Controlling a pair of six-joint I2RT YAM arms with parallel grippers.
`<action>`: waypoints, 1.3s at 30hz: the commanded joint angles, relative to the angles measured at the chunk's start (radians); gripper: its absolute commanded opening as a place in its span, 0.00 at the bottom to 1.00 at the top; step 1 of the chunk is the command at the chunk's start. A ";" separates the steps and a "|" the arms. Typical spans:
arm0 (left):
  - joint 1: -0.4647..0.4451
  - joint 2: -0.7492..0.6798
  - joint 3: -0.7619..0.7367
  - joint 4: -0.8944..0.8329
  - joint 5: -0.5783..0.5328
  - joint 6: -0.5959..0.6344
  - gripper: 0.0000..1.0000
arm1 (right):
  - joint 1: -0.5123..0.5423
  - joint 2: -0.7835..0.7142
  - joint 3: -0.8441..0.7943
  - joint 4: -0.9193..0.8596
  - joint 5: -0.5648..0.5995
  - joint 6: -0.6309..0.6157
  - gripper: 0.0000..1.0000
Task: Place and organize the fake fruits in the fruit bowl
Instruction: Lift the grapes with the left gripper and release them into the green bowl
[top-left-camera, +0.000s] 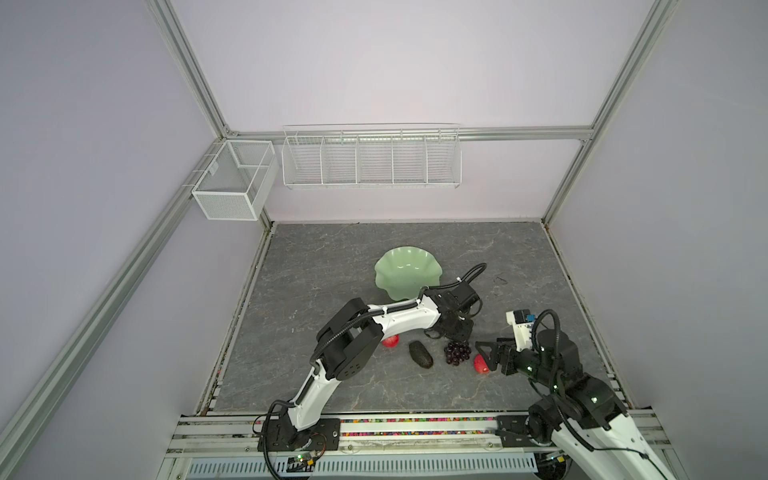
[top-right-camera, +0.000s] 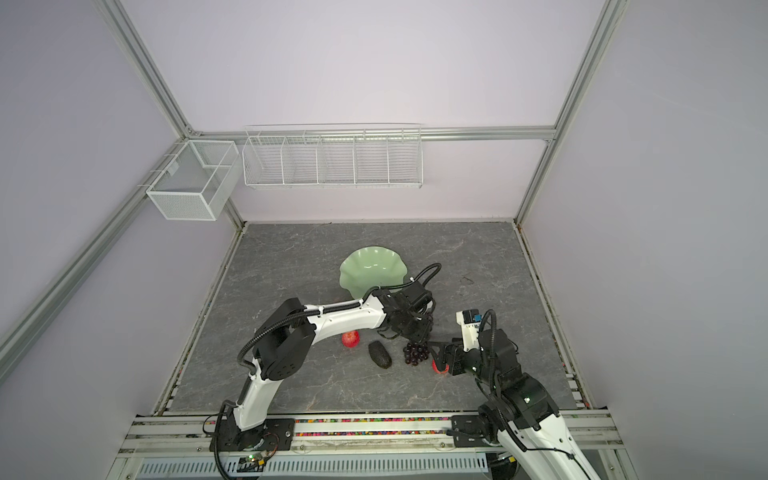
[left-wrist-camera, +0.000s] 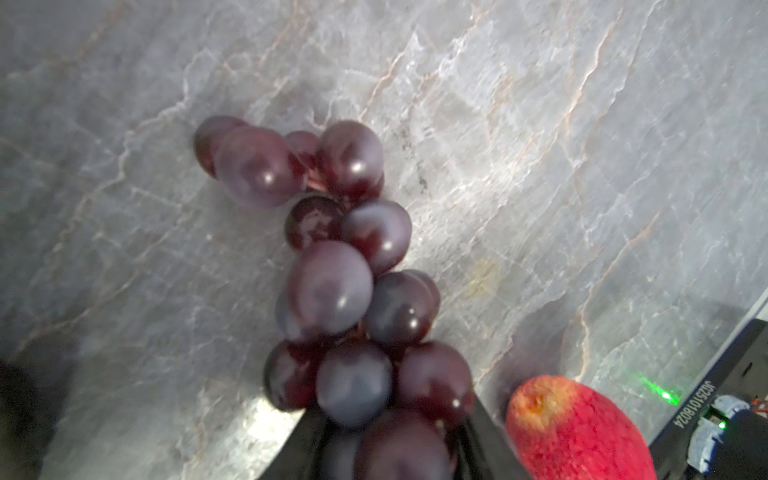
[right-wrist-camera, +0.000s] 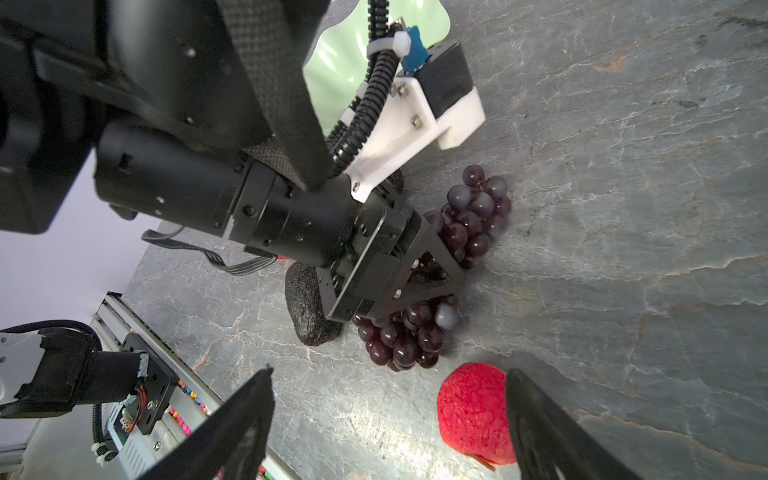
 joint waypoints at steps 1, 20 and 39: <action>0.012 -0.050 -0.013 0.047 0.034 -0.006 0.35 | 0.007 -0.003 -0.003 0.030 0.016 -0.007 0.88; 0.377 -0.298 0.002 0.152 0.231 0.019 0.28 | 0.000 0.479 0.276 0.356 -0.052 -0.053 0.89; 0.458 0.087 0.416 -0.304 -0.145 0.217 0.28 | 0.001 0.540 0.304 0.372 -0.114 -0.058 0.89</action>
